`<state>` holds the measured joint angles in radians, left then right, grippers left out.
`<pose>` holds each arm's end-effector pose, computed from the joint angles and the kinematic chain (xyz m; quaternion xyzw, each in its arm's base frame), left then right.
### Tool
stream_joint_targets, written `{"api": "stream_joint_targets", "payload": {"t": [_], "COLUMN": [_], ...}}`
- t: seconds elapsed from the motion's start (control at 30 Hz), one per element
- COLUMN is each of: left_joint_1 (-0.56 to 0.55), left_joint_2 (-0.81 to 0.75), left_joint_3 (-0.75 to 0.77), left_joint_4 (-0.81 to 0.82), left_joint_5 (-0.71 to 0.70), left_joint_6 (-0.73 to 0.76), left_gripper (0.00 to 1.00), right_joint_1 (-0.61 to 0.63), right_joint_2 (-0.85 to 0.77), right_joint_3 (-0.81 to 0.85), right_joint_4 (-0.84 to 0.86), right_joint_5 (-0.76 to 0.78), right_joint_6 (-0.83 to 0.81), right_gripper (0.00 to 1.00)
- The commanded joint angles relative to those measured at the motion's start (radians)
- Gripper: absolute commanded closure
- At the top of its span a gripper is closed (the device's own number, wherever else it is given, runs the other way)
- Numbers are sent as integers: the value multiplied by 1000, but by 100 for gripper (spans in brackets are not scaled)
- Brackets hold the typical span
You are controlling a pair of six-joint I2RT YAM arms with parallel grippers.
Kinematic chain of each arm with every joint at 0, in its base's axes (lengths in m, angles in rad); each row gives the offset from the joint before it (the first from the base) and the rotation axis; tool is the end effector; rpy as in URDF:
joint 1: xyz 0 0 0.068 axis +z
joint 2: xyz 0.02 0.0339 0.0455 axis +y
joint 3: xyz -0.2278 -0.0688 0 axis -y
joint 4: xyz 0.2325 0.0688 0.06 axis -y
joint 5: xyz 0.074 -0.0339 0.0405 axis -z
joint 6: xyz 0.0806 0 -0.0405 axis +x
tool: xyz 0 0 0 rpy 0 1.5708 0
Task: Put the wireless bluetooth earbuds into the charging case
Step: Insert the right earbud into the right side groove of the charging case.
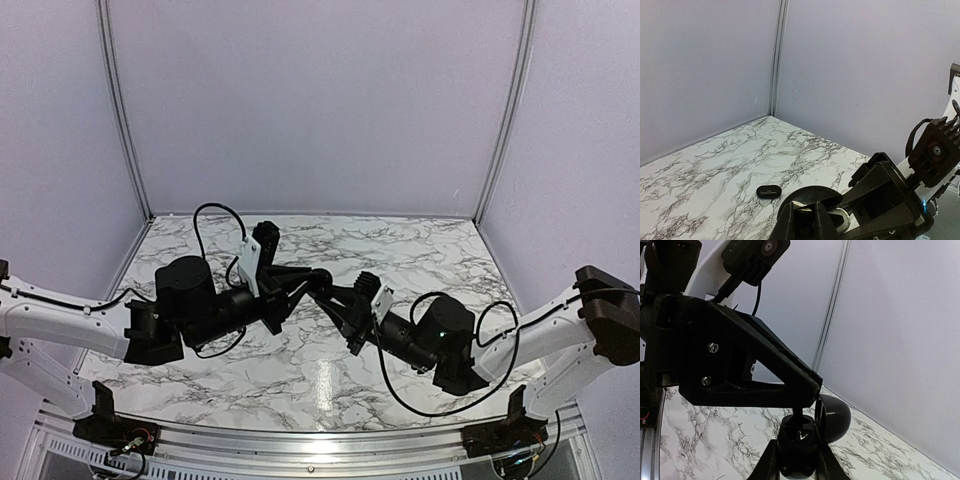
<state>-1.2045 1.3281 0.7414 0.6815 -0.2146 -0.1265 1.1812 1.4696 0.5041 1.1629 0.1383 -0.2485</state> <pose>0.1393 -0.3152 0.2703 0.2754 0.6148 -0.3975 0.6231 0.1354 0.3006 0.2133 -0.3742 0.5127 0.3078 0.7088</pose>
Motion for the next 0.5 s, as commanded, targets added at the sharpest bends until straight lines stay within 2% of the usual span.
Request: {"api": "stream_joint_targets", "payload": {"t": [0.0,0.23,0.47], "left_joint_1": [-21,-27,-30], "left_joint_2": [21,34,47], "left_joint_3": [29,34,46], "left_joint_4": [-10,-28,-46], "left_joint_5": [45,24,-16], "left_joint_6": [-6,-18,-27], "left_gripper": [93,92,90], "right_joint_1": [7,8,7], "right_joint_2": [-18,-25,-32], "right_joint_3": [19,11,-12], "right_joint_4": [59,58,100], "right_joint_5": [53,130,71], "right_joint_6": [18,20,14], "right_gripper": [100,100,100]}}
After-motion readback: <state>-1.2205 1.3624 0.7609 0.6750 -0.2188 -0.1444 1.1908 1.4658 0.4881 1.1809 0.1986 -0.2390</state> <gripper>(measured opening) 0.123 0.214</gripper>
